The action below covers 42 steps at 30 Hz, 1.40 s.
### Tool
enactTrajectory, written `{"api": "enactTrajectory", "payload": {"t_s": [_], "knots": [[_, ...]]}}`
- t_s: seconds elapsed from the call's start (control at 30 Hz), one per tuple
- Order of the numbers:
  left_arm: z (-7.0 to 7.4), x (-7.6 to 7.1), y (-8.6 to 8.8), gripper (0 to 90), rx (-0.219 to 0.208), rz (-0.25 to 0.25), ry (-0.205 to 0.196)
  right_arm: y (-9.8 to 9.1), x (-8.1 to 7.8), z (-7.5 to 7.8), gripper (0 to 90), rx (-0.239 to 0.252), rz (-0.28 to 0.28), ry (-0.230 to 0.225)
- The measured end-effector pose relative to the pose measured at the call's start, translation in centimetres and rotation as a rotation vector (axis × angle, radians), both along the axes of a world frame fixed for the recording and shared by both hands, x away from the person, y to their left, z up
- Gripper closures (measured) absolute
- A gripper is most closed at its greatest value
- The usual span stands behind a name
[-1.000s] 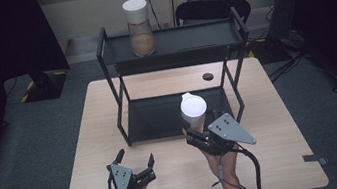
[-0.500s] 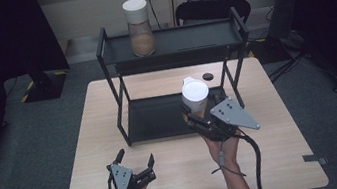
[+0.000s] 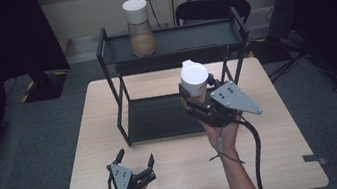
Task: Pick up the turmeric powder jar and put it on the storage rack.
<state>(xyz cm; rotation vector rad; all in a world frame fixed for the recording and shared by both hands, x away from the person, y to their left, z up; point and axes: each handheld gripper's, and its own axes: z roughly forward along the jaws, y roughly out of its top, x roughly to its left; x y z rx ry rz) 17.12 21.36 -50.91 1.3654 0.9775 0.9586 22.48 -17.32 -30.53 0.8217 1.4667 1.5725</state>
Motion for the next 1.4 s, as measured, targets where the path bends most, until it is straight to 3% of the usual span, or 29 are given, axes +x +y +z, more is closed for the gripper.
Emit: {"api": "enactTrajectory", "payload": {"t_s": [0.97, 1.4], "knots": [[0.0, 0.0, 0.0, 1.1, 0.003, -0.002, -0.001, 1.7, 4.4, 6.0, 30.0, -0.004, -0.049, -0.013], [0.0, 0.0, 0.0, 1.1, 0.003, -0.002, -0.001, 2.6, 6.3, 8.7, 30.1, -0.060, -0.065, -0.027]]}}
